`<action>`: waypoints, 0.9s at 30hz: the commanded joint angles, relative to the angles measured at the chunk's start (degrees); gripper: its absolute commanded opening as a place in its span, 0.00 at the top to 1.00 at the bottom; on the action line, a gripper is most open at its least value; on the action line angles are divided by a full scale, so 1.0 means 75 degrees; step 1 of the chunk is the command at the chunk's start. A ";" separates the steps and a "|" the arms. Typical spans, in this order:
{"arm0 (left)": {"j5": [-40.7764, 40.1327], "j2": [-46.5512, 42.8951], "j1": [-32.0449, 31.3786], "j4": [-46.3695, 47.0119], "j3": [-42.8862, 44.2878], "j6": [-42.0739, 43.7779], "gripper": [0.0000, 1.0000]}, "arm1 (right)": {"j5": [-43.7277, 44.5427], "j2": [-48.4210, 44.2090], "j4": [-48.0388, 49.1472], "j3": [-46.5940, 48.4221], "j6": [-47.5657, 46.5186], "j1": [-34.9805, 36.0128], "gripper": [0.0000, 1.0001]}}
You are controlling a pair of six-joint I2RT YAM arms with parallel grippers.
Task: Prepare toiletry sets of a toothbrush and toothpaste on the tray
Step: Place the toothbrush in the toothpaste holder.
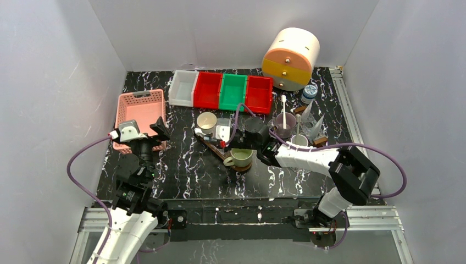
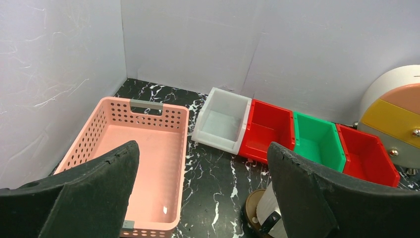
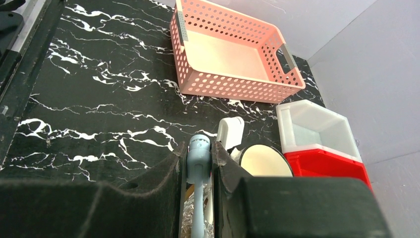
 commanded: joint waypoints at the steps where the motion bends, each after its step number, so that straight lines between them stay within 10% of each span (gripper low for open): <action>1: 0.0015 0.0019 0.0036 0.0189 -0.0093 0.0069 0.02 | -0.0052 0.0098 0.0263 0.0023 0.0006 -0.0040 0.99; 27: 0.0259 -0.0041 0.0037 0.0280 -0.0150 0.0139 0.02 | -0.0075 0.0100 -0.0242 0.0069 -0.0298 -0.0054 0.66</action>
